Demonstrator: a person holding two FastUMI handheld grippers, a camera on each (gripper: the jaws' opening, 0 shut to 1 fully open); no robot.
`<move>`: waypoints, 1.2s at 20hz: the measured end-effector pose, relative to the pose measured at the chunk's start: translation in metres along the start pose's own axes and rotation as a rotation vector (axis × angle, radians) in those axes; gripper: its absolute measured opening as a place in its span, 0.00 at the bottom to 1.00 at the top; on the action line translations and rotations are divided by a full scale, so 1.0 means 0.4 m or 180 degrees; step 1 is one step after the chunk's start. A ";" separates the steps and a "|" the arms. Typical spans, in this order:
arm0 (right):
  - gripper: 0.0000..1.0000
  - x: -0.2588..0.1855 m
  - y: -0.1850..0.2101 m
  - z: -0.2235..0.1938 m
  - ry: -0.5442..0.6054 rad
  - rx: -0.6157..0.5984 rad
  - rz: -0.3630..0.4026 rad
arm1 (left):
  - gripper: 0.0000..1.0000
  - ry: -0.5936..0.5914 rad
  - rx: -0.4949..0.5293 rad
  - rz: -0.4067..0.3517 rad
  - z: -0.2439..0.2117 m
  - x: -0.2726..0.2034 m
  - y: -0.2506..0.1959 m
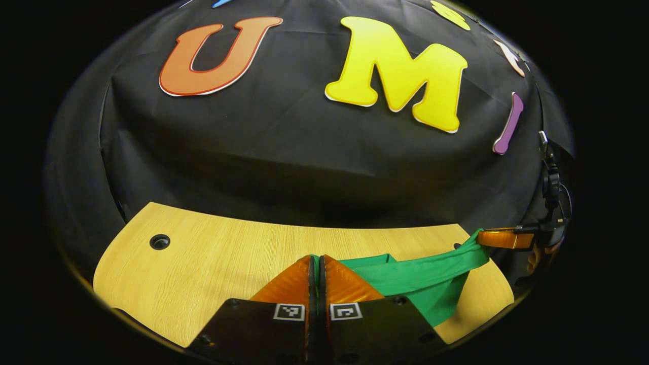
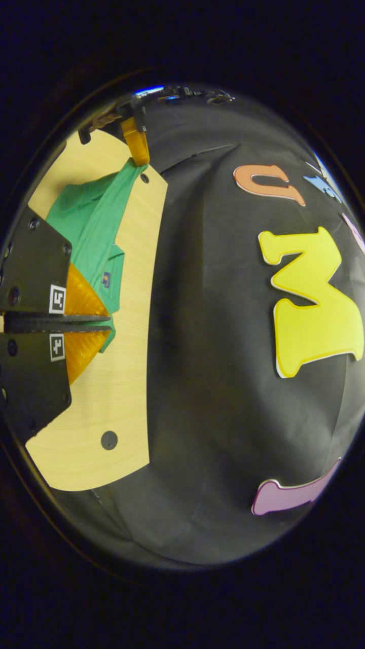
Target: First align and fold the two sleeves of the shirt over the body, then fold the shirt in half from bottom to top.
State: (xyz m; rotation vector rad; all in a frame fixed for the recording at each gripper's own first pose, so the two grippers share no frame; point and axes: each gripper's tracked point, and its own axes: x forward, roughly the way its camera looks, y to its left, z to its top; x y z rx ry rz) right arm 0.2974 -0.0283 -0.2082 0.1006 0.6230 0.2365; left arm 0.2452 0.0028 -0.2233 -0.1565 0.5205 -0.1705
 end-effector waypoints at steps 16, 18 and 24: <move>0.55 0.164 -0.011 -0.041 0.0046 0.0111 -0.0122 | 1.00 0.0236 0.0043 0.0495 -0.085 0.100 0.062; 0.96 0.139 -0.021 -0.015 -0.0081 0.0063 -0.0213 | 1.00 0.0194 0.0030 0.0515 -0.069 0.081 0.059; 0.98 -0.012 -0.001 0.034 -0.0364 0.0074 -0.0297 | 1.00 -0.0118 0.0061 0.0626 0.032 -0.046 0.042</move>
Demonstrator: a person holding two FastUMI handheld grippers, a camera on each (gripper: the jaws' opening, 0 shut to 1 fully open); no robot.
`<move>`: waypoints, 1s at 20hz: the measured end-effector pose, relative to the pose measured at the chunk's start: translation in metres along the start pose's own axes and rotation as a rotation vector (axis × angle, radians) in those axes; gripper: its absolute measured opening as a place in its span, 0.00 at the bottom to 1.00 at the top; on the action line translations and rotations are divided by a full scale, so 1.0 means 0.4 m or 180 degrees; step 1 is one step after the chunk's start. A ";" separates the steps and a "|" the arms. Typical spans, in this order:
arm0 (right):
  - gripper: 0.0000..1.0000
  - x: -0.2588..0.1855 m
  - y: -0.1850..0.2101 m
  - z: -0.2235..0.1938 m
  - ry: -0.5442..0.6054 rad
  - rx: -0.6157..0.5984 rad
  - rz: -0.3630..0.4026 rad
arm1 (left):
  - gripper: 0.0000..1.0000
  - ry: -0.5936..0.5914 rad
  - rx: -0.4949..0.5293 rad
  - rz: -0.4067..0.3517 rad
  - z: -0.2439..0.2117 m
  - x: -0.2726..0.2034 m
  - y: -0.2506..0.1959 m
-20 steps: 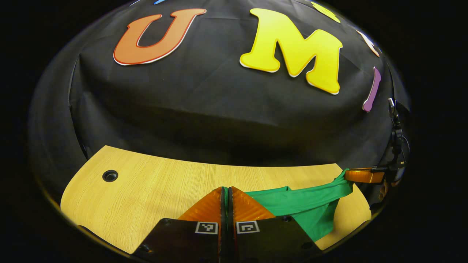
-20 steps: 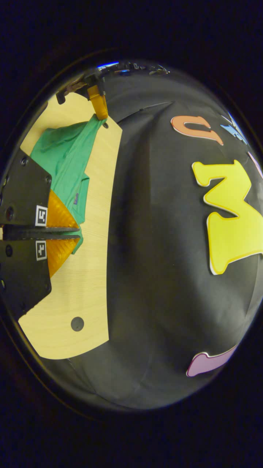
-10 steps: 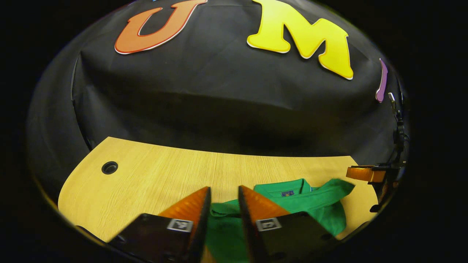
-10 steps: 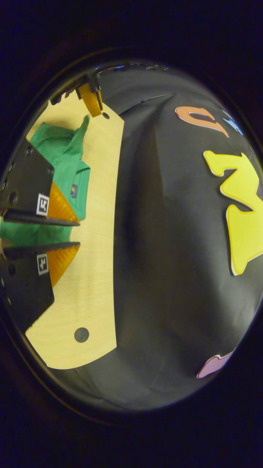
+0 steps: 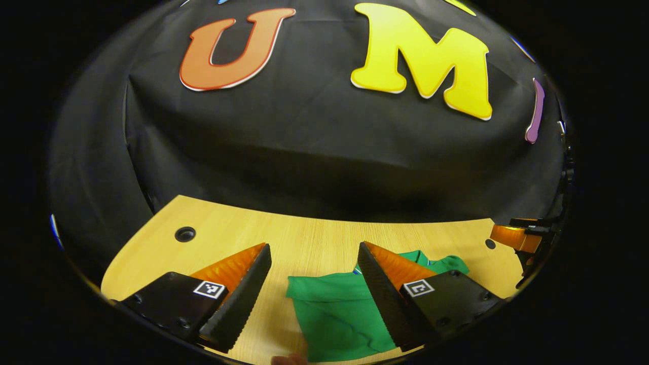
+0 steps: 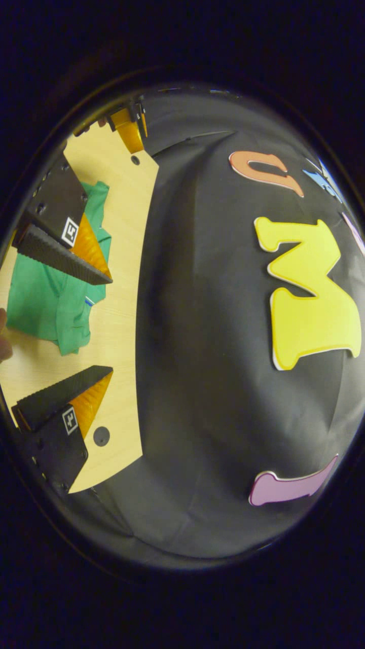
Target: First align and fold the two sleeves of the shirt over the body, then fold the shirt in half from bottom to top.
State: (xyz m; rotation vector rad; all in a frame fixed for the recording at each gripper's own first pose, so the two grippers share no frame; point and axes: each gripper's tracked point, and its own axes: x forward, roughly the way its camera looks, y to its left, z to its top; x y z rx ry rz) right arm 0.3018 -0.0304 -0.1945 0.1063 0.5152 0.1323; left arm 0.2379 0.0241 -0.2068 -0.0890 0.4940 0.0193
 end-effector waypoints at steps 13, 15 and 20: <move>0.98 -0.530 0.071 0.090 -0.0781 -0.0109 -0.0116 | 1.00 -0.0738 0.0112 -0.0034 0.215 -0.485 -0.084; 0.98 -0.602 0.090 0.077 -0.0825 -0.0078 -0.0084 | 1.00 -0.0814 0.0127 -0.0035 0.219 -0.551 -0.096; 0.98 -0.740 0.111 0.036 -0.0933 -0.0014 -0.0108 | 1.00 -0.0964 0.0182 -0.0033 0.194 -0.687 -0.118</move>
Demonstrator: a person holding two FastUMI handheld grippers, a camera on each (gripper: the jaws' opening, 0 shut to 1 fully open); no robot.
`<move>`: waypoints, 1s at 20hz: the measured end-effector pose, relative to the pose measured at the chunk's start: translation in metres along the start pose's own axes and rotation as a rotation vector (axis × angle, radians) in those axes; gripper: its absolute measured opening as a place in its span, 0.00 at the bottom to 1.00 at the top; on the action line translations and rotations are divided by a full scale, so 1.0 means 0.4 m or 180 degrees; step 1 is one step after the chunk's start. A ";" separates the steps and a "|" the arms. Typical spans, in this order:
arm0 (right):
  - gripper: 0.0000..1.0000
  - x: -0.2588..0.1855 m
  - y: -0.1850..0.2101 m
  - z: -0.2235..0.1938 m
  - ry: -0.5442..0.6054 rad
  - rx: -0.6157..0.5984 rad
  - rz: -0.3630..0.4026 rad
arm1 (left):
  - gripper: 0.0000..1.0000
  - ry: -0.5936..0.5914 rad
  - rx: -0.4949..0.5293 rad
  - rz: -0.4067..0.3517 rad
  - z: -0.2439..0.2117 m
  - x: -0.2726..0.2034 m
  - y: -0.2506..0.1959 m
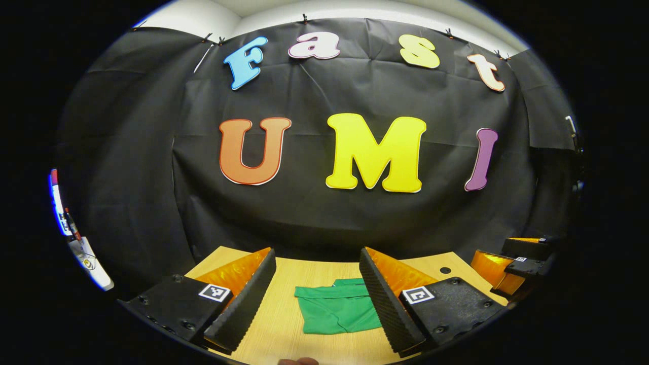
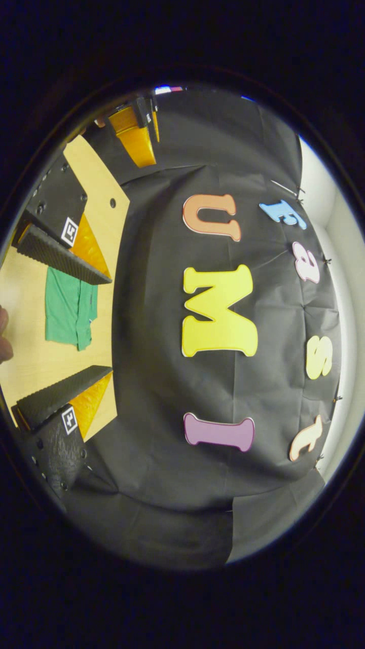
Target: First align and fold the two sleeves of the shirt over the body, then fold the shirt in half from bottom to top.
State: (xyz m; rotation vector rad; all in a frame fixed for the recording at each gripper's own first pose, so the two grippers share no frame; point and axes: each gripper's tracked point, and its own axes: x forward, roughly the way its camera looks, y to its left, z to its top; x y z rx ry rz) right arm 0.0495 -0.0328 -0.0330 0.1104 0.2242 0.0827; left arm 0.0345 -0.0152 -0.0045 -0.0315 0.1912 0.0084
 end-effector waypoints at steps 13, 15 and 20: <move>0.98 -0.089 0.038 -0.010 -0.0079 -0.0051 0.0066 | 1.00 -0.0030 0.0024 0.0004 -0.014 -0.089 -0.014; 0.98 -0.087 0.038 -0.002 -0.0100 -0.0053 0.0072 | 1.00 -0.0039 0.0028 0.0000 -0.011 -0.090 -0.017; 0.98 -0.080 0.032 0.013 -0.0143 -0.0047 0.0067 | 1.00 -0.0056 0.0036 0.0006 -0.004 -0.084 -0.019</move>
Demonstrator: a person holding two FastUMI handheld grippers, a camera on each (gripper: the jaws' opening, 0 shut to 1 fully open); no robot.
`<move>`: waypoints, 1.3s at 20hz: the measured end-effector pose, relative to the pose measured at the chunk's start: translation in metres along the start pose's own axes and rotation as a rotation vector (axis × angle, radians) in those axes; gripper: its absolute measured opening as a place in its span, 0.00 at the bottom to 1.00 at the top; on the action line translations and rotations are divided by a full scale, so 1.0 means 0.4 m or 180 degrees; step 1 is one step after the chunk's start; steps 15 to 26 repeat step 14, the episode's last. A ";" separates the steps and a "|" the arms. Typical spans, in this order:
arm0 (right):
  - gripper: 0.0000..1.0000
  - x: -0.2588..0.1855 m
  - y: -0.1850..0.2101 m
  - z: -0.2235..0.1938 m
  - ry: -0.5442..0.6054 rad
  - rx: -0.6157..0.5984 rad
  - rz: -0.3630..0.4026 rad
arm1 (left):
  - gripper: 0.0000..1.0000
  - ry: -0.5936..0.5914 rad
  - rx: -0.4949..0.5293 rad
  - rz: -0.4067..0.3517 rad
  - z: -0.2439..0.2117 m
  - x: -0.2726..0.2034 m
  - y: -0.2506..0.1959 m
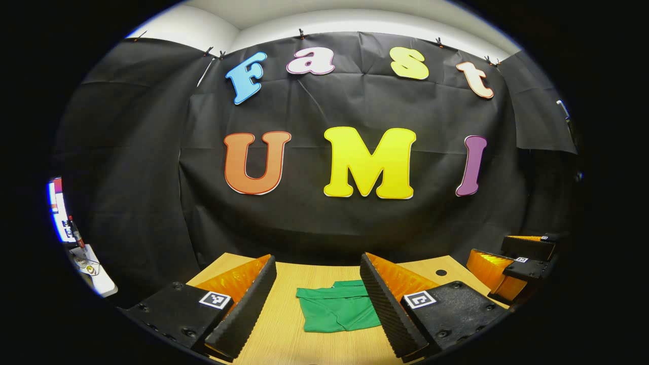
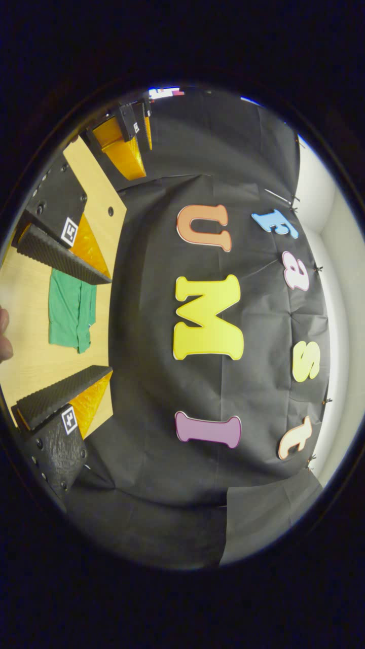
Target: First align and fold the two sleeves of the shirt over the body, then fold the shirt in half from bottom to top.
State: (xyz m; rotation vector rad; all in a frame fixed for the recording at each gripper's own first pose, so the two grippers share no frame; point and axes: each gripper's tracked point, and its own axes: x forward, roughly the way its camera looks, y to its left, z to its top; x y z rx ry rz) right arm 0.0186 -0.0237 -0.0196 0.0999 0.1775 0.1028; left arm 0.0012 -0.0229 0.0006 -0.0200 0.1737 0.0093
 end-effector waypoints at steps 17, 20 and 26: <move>0.96 0.036 0.002 0.029 -0.0069 0.0004 0.0033 | 1.00 -0.0021 0.0064 -0.0018 0.006 0.021 -0.008; 0.96 0.036 0.002 0.029 -0.0069 0.0004 0.0033 | 1.00 -0.0021 0.0064 -0.0018 0.006 0.021 -0.008; 0.96 0.036 0.002 0.029 -0.0069 0.0004 0.0033 | 1.00 -0.0021 0.0064 -0.0018 0.006 0.021 -0.008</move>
